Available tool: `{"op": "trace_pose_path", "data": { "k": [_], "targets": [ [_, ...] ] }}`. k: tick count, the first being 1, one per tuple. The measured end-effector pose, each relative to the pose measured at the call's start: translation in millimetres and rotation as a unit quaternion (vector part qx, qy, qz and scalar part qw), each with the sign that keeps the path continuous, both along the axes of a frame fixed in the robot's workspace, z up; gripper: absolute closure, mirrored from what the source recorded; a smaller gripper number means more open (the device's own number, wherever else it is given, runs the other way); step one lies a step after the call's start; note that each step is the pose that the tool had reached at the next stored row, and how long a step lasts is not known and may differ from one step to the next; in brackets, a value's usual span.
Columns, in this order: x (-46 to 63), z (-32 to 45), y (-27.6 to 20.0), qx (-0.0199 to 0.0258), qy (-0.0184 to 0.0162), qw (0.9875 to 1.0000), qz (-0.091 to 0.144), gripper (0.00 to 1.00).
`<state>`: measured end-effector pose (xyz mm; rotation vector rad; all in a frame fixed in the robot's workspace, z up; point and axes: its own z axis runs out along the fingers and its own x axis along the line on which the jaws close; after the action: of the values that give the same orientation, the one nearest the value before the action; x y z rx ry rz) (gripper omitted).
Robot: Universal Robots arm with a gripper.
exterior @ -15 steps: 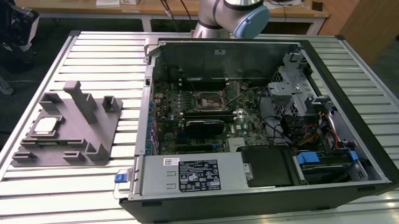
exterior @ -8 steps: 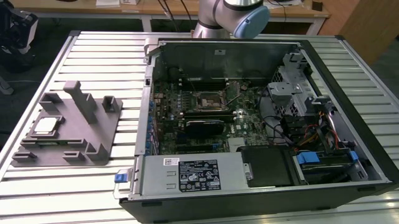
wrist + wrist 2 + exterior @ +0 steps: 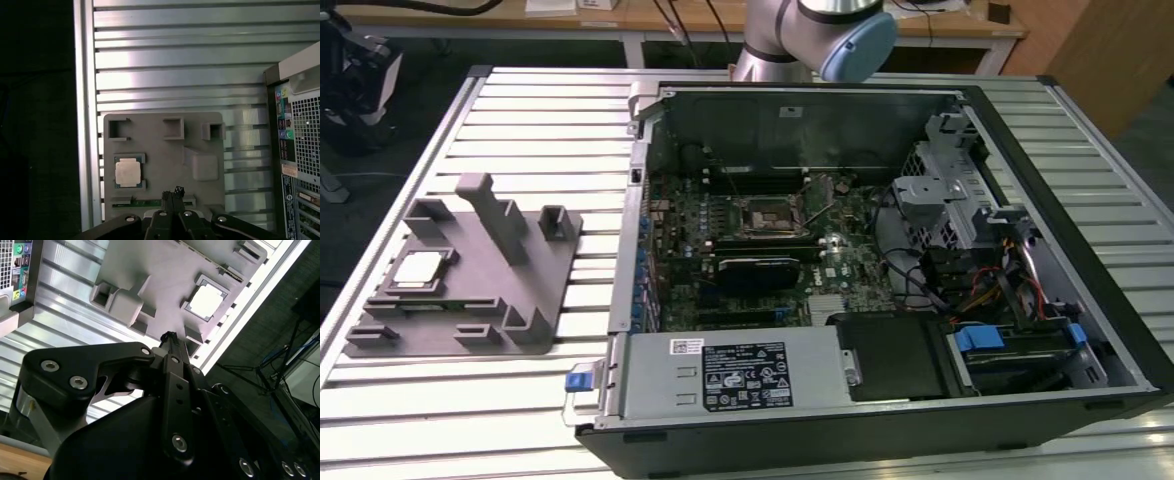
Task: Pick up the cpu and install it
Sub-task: 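Reach for the cpu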
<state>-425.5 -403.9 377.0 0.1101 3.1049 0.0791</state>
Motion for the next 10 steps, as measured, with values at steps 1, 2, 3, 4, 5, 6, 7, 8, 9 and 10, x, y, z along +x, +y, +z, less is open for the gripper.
{"op": "trace_pose_path", "data": {
  "k": [1,2,3,4,5,6,7,8,9,10],
  "targets": [
    [-0.2,-0.9,-0.5,0.0000,0.0000,1.0000,0.000,0.89],
    [-0.3,-1.7,-1.0,0.0000,0.0001,1.0000,0.000,0.89],
    [-0.4,-2.5,-1.5,0.0000,0.0000,1.0000,0.000,0.89],
    [-0.6,-3.4,-1.9,0.0000,0.0000,1.0000,0.000,0.89],
    [-0.6,-4.3,-2.4,0.0000,0.0000,1.0000,0.000,0.89],
    [-0.7,-5.2,-2.7,0.0000,0.0000,1.0000,0.000,0.89],
    [-0.8,-6.0,-3.1,0.0000,0.0000,1.0000,0.000,0.89],
    [-0.9,-6.8,-3.5,0.0000,0.0000,1.0000,0.000,0.89],
    [-0.9,-7.7,-3.8,0.0000,0.0000,1.0000,0.000,0.89],
    [-0.9,-8.4,-4.1,0.0000,0.0000,1.0000,0.000,0.89]
  ]
}}
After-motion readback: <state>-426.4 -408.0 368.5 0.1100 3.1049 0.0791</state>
